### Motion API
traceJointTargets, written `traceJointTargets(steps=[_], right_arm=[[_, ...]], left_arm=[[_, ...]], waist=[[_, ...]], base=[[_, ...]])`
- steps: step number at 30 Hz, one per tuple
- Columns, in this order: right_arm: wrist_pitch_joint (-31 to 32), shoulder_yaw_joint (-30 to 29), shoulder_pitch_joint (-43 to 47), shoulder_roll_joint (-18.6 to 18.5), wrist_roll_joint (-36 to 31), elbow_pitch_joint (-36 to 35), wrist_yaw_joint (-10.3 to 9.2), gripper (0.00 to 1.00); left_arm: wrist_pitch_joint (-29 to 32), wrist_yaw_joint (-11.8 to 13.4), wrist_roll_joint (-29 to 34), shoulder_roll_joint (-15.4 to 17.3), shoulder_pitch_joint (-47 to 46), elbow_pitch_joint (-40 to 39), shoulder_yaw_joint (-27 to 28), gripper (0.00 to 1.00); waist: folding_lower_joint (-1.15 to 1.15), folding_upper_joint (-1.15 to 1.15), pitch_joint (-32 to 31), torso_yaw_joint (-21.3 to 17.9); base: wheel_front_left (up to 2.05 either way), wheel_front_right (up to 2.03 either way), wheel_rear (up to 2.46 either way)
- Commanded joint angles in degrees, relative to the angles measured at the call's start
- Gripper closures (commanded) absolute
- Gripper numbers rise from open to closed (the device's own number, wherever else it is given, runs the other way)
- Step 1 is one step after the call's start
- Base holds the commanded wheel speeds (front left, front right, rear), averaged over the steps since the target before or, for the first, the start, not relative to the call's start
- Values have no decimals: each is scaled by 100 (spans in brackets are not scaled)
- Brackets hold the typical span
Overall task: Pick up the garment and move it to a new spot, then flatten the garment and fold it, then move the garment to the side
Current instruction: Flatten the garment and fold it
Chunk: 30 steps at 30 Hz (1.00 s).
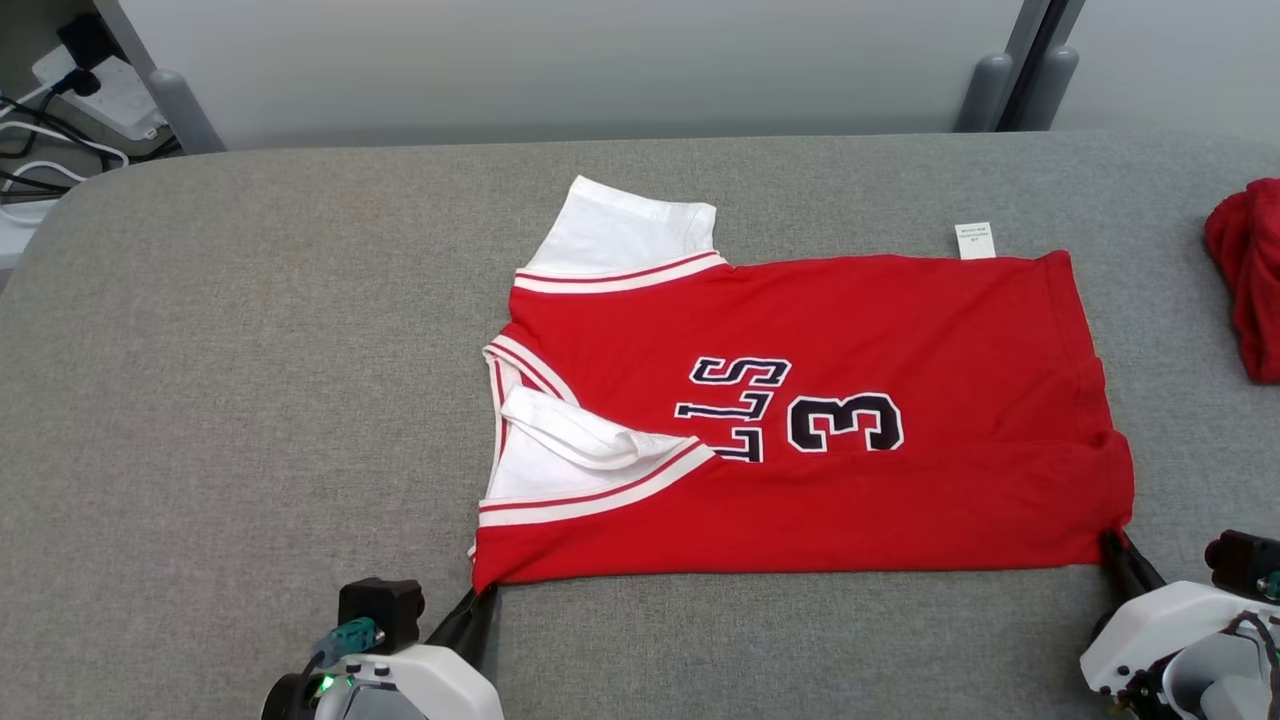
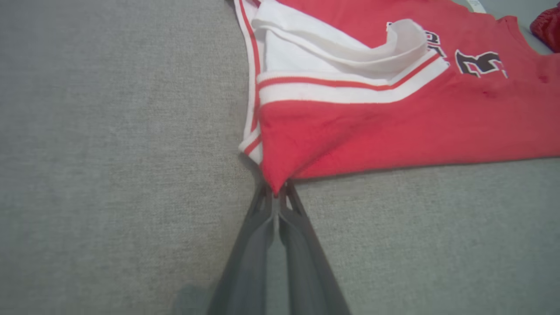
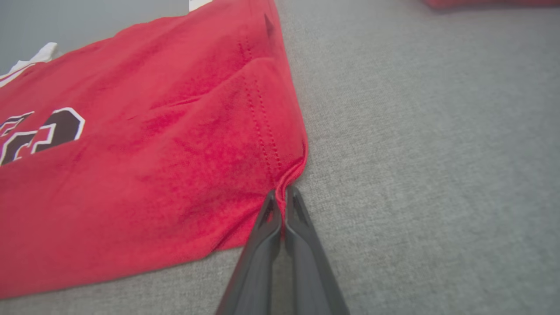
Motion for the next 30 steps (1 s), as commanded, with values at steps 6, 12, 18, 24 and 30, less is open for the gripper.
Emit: traceJointTargets(steps=[6, 12, 18, 24, 30], right_arm=[[-103, 361, 238, -394, 238, -122, -1, 100], [-129, 410, 637, -642, 415, -357, -1, 100], [-63, 411, 1151, -872, 533, -655, -1, 100], [235, 355, 1654, -939, 616, -1025, -1, 100], [323, 311, 1887, -864, 410, -1377, -1, 28]], left_arm=[[130, 64, -102, 197, 241, -515, 135, 100], [270, 272, -127, 363, 624, -1115, 107, 100], [440, 457, -94, 509, 827, -1588, 57, 100], [618, 578, -142, 603, 1048, -1764, 3, 100], [666, 556, -406, 534, 1247, -1660, 56, 60]], waist=[[0, 0, -63, 13], [0, 0, -154, 130], [0, 0, -254, 251], [0, 0, -450, 245], [0, 0, -634, 157]], base=[[0, 0, 0], [0, 0, 0], [0, 0, 0], [0, 0, 0], [0, 0, 0]])
